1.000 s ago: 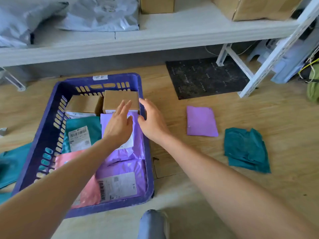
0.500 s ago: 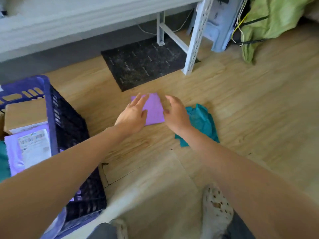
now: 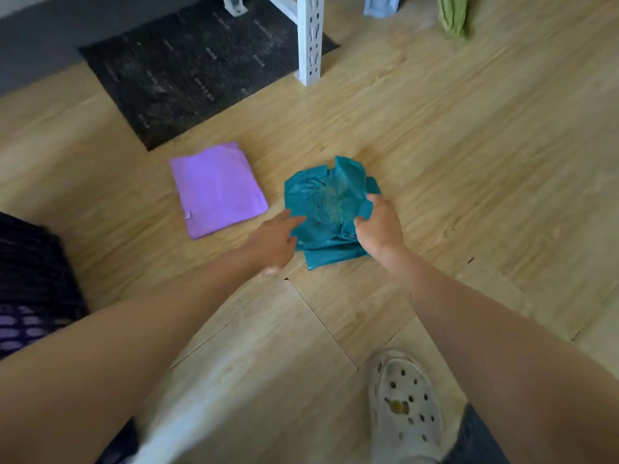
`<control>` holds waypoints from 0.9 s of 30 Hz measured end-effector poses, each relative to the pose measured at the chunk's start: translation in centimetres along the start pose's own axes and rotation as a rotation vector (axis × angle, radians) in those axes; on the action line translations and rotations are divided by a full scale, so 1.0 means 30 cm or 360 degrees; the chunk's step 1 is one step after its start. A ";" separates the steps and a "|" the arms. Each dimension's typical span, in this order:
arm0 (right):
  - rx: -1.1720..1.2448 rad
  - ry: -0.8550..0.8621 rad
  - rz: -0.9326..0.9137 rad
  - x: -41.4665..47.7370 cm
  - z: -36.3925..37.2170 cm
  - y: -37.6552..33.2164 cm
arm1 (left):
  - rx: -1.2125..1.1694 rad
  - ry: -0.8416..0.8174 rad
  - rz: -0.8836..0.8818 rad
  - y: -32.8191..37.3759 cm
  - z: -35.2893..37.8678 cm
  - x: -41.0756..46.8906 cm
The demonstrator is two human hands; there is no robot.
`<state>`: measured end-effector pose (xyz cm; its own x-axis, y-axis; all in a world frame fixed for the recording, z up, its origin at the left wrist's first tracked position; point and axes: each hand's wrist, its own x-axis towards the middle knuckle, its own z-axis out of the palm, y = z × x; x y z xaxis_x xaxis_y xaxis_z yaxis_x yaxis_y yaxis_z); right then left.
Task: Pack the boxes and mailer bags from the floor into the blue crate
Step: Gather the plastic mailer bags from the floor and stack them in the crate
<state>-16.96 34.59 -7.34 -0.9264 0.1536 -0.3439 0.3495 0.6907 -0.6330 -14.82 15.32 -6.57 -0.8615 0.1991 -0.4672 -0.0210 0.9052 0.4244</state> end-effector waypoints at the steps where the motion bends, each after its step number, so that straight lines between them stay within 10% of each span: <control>1: 0.0030 -0.0033 0.0045 0.013 0.004 0.024 | 0.0001 -0.0032 -0.0013 0.000 0.022 0.020; 20: 0.0874 -0.0148 0.0587 0.067 0.020 -0.031 | -0.0282 -0.0240 -0.0136 0.033 0.076 0.067; 27: 0.0970 -0.0236 0.0223 -0.030 0.012 -0.227 | -0.0968 0.0243 -0.0366 0.041 -0.102 -0.026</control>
<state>-18.47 29.49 -2.97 -0.8521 0.0839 -0.5165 0.5233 0.1389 -0.8408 -15.73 15.14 -3.31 -0.8620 -0.0695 -0.5021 -0.4566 0.5363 0.7098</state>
